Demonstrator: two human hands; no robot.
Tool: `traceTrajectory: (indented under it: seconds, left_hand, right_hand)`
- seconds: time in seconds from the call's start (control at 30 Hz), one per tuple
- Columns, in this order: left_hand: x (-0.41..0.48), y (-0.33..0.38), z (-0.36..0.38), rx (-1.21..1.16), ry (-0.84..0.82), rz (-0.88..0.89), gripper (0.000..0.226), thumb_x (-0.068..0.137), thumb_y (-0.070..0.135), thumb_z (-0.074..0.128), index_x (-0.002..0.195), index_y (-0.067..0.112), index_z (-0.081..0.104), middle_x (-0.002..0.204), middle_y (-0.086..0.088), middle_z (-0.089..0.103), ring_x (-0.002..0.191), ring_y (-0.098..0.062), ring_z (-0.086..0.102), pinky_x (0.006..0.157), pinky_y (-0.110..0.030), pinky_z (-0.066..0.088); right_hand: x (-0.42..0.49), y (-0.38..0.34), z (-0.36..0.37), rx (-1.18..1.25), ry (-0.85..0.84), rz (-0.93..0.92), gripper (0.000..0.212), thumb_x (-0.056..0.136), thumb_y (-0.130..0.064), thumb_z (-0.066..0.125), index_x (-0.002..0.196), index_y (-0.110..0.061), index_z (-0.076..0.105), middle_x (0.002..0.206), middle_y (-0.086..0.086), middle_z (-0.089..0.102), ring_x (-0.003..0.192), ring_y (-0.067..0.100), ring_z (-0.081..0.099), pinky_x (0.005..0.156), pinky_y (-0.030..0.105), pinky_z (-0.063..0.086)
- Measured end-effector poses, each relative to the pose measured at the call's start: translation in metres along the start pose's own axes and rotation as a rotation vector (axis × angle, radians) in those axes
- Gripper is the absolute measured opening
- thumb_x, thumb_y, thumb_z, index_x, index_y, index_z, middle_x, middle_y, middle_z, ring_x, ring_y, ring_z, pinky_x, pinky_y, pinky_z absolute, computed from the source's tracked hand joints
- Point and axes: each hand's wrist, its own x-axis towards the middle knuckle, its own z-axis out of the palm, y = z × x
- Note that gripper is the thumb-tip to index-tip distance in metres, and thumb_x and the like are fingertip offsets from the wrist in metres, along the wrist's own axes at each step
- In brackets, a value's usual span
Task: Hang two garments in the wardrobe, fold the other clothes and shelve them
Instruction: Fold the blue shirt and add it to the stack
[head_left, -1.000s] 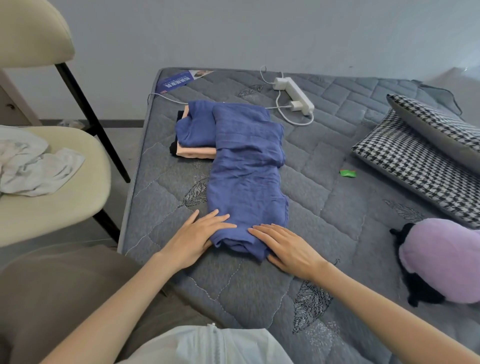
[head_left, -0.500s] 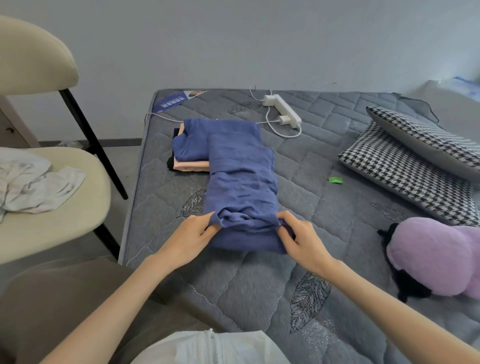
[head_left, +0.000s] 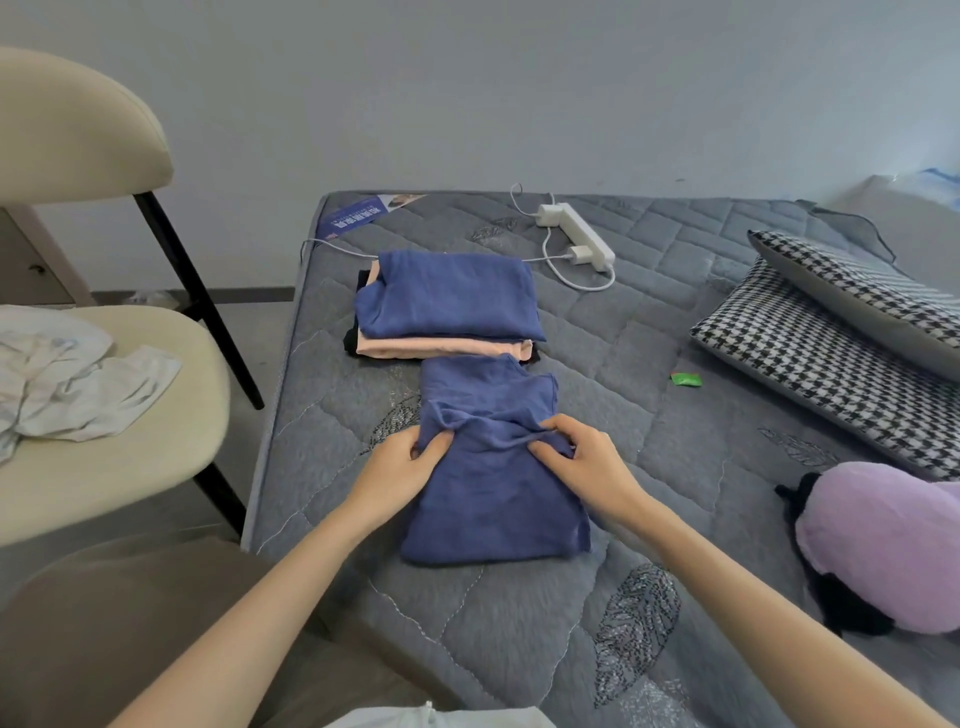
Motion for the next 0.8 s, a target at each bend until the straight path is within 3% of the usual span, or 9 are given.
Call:
traceTrajectory:
  seconds: [0.07, 0.17, 0.27, 0.37, 0.5, 0.57, 0.6, 0.7, 0.8]
  left_hand:
    - [0.013, -0.003, 0.003, 0.032, 0.013, -0.046, 0.031, 0.094, 0.039, 0.052, 0.074, 0.016, 0.060, 0.063, 0.013, 0.063, 0.066, -0.006, 0.058, 0.057, -0.021, 0.041]
    - [0.025, -0.016, 0.012, 0.091, -0.007, -0.188, 0.033, 0.094, 0.037, 0.053, 0.110, 0.009, 0.058, 0.106, 0.000, 0.064, 0.101, -0.021, 0.060, 0.082, -0.032, 0.044]
    - [0.021, -0.027, 0.018, 0.080, -0.036, -0.226, 0.041, 0.091, 0.030, 0.059, 0.126, 0.012, 0.048, 0.117, -0.003, 0.060, 0.107, -0.020, 0.058, 0.083, -0.028, 0.042]
    - [0.012, -0.027, 0.015, 0.107, 0.015, -0.129, 0.049, 0.089, 0.028, 0.063, 0.132, 0.017, 0.041, 0.115, 0.002, 0.058, 0.107, -0.020, 0.058, 0.080, -0.029, 0.042]
    - [-0.005, -0.022, 0.005, 0.436, 0.117, 0.312, 0.053, 0.095, 0.017, 0.053, 0.144, 0.022, 0.035, 0.143, 0.002, 0.037, 0.128, -0.018, 0.042, 0.098, -0.037, 0.044]
    - [-0.010, -0.020, -0.003, 0.612, 0.022, 0.563, 0.055, 0.092, 0.026, 0.059, 0.144, 0.021, 0.039, 0.150, 0.000, 0.034, 0.135, -0.022, 0.036, 0.107, -0.038, 0.038]
    - [-0.012, -0.022, -0.007, 0.697, -0.083, 0.643, 0.060, 0.090, 0.042, 0.058, 0.144, 0.024, 0.038, 0.153, 0.001, 0.029, 0.139, -0.022, 0.030, 0.112, -0.040, 0.031]
    - [-0.022, -0.034, -0.007, 0.972, -0.363, 0.631, 0.096, 0.070, 0.088, 0.029, 0.150, 0.041, 0.005, 0.157, 0.012, -0.014, 0.145, -0.012, -0.016, 0.118, -0.039, -0.009]
    - [-0.027, -0.054, -0.001, 1.108, -0.405, 0.593, 0.103, 0.068, 0.089, 0.028, 0.145, 0.040, -0.020, 0.149, 0.009, -0.036, 0.138, -0.015, -0.034, 0.113, -0.042, -0.020]
  right_hand:
    - [0.014, 0.007, 0.007, -0.029, -0.012, 0.061, 0.014, 0.086, -0.031, 0.065, 0.085, -0.043, 0.058, 0.077, -0.023, 0.065, 0.075, -0.010, 0.058, 0.063, 0.011, 0.038]
    - [0.026, 0.023, 0.019, -0.084, -0.060, 0.203, 0.022, 0.086, -0.030, 0.066, 0.106, -0.027, 0.057, 0.105, -0.011, 0.063, 0.095, 0.004, 0.057, 0.075, 0.021, 0.038]
    - [0.022, 0.030, 0.026, -0.096, -0.043, 0.223, 0.040, 0.087, -0.026, 0.066, 0.123, -0.020, 0.049, 0.124, -0.005, 0.056, 0.113, 0.015, 0.053, 0.082, 0.022, 0.038]
    - [0.013, 0.026, 0.030, -0.294, 0.094, 0.050, 0.049, 0.087, -0.024, 0.065, 0.131, -0.018, 0.046, 0.129, -0.001, 0.049, 0.115, 0.020, 0.044, 0.089, 0.027, 0.039]
    - [0.000, 0.018, 0.020, -0.533, 0.221, -0.357, 0.033, 0.088, -0.018, 0.065, 0.119, -0.011, 0.060, 0.128, 0.007, 0.055, 0.111, 0.030, 0.049, 0.095, 0.040, 0.043]
    - [-0.007, 0.020, 0.010, -0.549, 0.062, -0.476, 0.032, 0.091, -0.027, 0.061, 0.120, -0.014, 0.061, 0.130, 0.005, 0.054, 0.116, 0.028, 0.050, 0.098, 0.041, 0.043]
    - [-0.011, 0.022, 0.007, -0.554, -0.041, -0.505, 0.038, 0.093, -0.035, 0.058, 0.125, -0.016, 0.059, 0.134, 0.003, 0.052, 0.122, 0.027, 0.048, 0.103, 0.041, 0.040]
    - [-0.027, 0.031, 0.005, -0.654, -0.273, -0.546, 0.065, 0.090, -0.060, 0.047, 0.143, -0.023, 0.042, 0.151, -0.001, 0.035, 0.143, 0.023, 0.026, 0.118, 0.040, 0.020]
    - [-0.037, 0.044, 0.012, -0.815, -0.388, -0.571, 0.079, 0.089, -0.070, 0.037, 0.152, -0.026, 0.019, 0.160, -0.001, 0.014, 0.148, 0.025, 0.003, 0.119, 0.043, 0.001]
